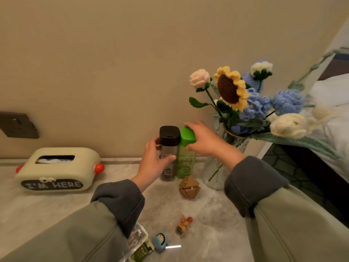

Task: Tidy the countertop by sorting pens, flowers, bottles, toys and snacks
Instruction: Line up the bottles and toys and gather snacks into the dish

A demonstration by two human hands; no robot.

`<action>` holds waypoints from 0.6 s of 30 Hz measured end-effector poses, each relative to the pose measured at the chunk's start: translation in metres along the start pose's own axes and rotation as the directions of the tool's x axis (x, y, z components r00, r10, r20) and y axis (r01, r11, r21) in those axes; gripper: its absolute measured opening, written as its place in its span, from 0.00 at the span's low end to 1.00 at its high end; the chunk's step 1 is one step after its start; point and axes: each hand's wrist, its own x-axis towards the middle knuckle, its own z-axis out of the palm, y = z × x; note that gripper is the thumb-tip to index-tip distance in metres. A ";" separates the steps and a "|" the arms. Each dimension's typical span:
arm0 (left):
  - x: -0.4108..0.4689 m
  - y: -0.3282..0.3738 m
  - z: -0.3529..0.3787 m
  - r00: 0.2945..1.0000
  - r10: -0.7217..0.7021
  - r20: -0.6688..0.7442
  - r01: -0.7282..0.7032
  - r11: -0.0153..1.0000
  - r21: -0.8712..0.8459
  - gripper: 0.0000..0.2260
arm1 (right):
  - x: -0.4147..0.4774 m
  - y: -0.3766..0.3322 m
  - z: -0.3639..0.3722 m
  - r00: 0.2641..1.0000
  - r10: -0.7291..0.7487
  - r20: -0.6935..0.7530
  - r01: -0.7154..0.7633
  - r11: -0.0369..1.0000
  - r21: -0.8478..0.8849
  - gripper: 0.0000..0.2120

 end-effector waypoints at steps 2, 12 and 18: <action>0.003 0.002 0.006 1.000 0.002 0.010 -0.002 1.000 0.004 0.33 | -0.001 0.005 -0.001 1.000 0.011 0.015 -0.010 0.999 -0.044 0.40; 0.014 0.011 0.031 0.999 0.030 0.023 -0.030 0.999 0.026 0.31 | -0.002 0.014 -0.003 1.000 0.002 0.030 0.006 0.964 -0.265 0.36; 0.016 0.014 0.033 1.000 0.016 -0.007 -0.015 0.999 0.052 0.32 | -0.007 0.010 -0.003 1.000 -0.027 0.011 0.029 0.965 -0.262 0.37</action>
